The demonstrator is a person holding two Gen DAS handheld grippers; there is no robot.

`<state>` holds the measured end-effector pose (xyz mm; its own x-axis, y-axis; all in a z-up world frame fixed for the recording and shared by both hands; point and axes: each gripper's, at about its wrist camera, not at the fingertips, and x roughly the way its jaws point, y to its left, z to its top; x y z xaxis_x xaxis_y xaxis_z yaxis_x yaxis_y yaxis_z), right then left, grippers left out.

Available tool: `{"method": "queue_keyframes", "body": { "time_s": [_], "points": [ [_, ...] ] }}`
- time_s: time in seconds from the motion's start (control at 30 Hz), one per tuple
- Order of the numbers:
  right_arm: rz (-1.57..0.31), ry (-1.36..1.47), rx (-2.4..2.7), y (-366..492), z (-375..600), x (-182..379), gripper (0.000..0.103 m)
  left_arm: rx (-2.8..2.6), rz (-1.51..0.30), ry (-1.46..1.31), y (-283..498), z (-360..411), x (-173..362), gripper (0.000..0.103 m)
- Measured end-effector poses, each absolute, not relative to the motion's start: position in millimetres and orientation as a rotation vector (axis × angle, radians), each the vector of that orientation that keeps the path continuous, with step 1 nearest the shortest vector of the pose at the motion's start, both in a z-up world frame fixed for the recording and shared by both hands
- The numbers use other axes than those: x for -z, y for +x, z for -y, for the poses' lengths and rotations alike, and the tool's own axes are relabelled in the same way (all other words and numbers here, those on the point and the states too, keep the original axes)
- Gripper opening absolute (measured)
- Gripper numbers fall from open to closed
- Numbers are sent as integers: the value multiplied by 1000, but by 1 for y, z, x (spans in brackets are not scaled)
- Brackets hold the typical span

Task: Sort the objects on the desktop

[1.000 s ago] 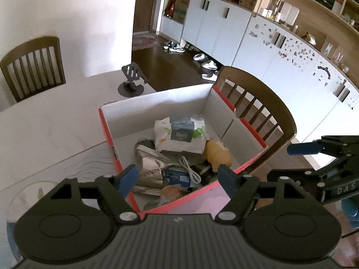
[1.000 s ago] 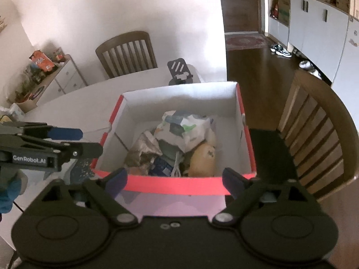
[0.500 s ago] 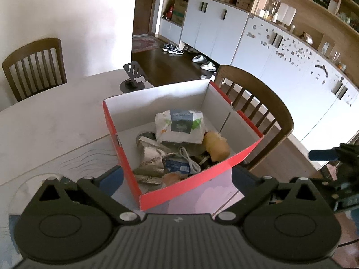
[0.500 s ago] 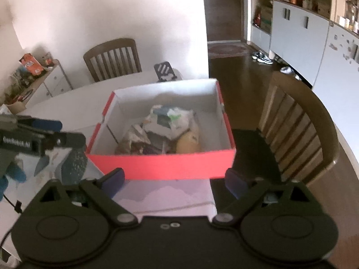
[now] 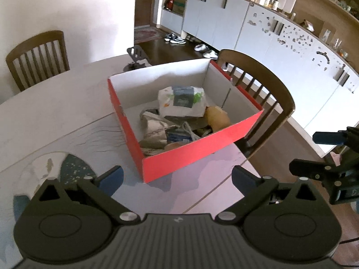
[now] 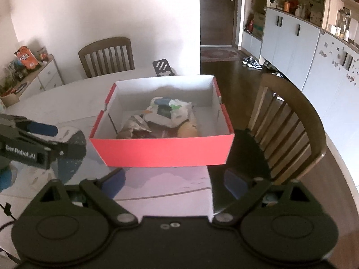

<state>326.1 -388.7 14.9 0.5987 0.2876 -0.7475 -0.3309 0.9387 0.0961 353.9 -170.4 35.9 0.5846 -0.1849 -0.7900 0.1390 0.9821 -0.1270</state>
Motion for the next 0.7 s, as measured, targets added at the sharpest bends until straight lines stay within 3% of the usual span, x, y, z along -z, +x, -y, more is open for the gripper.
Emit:
{"method": "queue_keyframes", "body": {
  "time_s": [0.7],
  "points": [
    [-869,-67,-364,311,370,-10,91,197,-888,3,335,169,-36,103]
  ]
}}
